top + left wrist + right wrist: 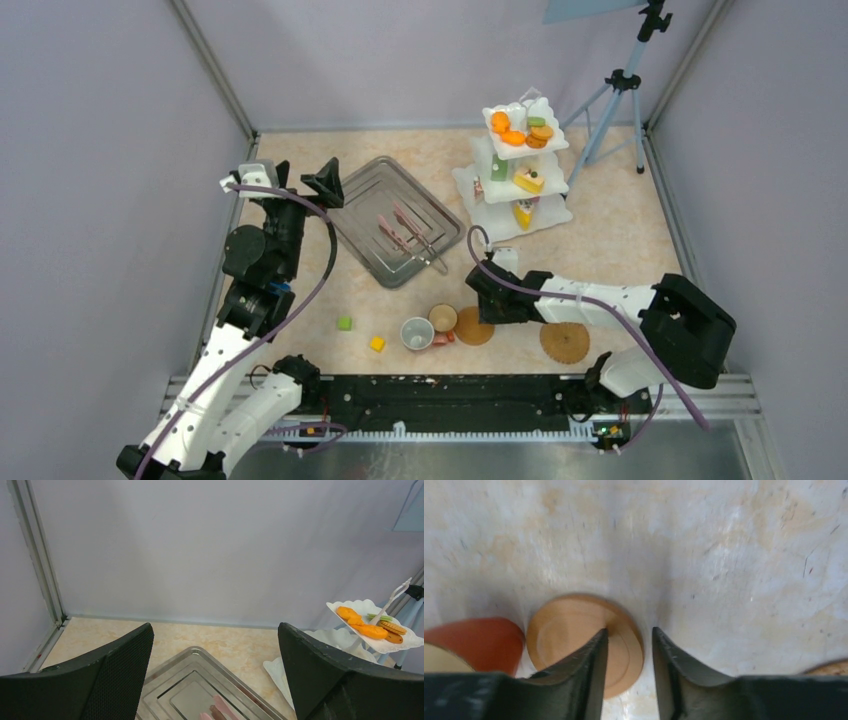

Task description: Serve the afternoon tea

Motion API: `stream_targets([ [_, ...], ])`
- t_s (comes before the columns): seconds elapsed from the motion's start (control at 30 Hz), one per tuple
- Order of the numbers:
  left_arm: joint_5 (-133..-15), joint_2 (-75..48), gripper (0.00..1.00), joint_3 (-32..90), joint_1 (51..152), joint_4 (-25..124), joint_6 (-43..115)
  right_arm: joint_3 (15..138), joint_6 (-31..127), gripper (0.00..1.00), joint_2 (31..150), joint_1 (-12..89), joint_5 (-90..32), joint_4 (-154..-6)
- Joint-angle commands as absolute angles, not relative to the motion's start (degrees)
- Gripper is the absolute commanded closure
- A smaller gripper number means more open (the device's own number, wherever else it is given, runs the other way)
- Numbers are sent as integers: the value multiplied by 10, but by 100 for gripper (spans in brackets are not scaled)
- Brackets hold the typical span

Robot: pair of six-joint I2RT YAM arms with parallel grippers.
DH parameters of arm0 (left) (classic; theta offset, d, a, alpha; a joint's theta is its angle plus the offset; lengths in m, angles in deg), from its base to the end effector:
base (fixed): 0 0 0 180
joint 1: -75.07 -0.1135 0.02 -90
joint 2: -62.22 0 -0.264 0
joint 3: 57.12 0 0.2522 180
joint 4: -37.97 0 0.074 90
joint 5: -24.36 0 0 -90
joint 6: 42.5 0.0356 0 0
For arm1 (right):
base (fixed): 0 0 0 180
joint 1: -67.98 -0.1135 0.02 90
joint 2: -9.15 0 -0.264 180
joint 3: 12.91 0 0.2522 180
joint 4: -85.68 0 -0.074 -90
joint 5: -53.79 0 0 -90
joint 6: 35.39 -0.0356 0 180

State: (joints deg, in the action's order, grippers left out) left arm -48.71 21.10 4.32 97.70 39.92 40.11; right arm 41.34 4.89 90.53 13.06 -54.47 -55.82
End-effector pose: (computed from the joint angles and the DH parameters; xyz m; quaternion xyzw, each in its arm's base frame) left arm 0.1518 -0.0521 0.4088 -0.0416 0.5895 -0.1245 0.7970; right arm 0.1524 0.1977 0.1613 -0.0103 0.9656 0.0701 0.2501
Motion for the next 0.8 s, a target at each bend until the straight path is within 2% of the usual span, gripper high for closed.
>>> stream_targets([
  [0.0,-493,217,1,57,977,388,397,376,33,72,914,170,-627,-590],
  [0.23,-491,216,1,56,977,387,398,361,57,72,922,245,-653,-697],
  [0.77,-497,213,1,56,977,387,395,324,75,69,864,344,-660,-664],
])
